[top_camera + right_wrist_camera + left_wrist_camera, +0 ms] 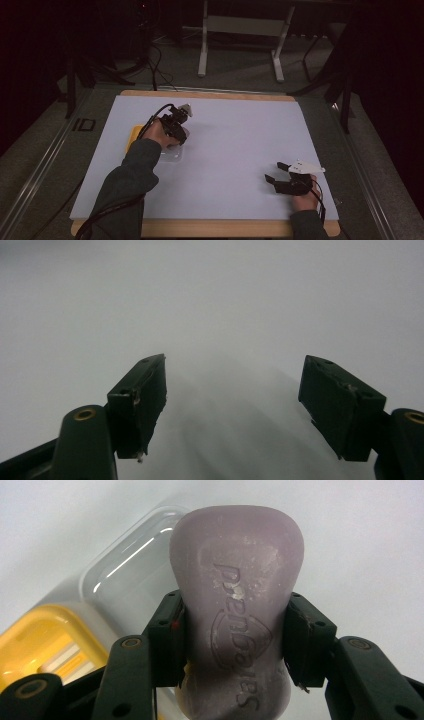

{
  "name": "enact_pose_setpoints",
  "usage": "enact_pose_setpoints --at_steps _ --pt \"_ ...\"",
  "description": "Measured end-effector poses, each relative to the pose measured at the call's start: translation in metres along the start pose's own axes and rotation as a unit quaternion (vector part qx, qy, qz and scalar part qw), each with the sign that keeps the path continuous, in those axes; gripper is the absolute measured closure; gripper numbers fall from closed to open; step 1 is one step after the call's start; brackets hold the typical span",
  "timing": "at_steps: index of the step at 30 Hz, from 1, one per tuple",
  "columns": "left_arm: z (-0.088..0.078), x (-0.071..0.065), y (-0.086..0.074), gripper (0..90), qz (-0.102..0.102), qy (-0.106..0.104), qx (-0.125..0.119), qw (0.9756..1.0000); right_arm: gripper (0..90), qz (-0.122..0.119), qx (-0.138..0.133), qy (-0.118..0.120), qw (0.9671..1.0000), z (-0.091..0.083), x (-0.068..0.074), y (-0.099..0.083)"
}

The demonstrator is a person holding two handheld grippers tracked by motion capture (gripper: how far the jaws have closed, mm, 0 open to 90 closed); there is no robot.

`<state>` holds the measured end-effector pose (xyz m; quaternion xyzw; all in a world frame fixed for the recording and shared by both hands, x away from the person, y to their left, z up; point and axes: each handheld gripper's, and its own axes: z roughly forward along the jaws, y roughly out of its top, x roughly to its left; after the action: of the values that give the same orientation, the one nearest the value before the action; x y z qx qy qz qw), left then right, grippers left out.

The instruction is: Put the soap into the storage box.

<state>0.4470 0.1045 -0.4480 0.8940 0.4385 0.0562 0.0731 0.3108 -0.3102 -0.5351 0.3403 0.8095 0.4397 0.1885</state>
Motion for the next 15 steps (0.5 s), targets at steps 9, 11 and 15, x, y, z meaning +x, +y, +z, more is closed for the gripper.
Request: enact_pose_setpoints --at_steps 9,11,15 --pt "-0.007 0.009 -0.005 50.2 -0.010 0.004 -0.003 0.9999 26.7 -0.001 0.000 -0.001 1.0000 0.000 0.000 0.000" --pt "-0.007 0.010 -0.006 50.1 -0.012 0.003 -0.004 0.9999 26.7 -0.001 0.001 -0.001 1.0000 0.000 0.000 0.000" --pt "-0.007 0.013 -0.008 50.2 -0.014 0.005 -0.002 0.9999 26.7 -0.001 0.000 -0.001 1.0000 0.000 0.000 0.000"
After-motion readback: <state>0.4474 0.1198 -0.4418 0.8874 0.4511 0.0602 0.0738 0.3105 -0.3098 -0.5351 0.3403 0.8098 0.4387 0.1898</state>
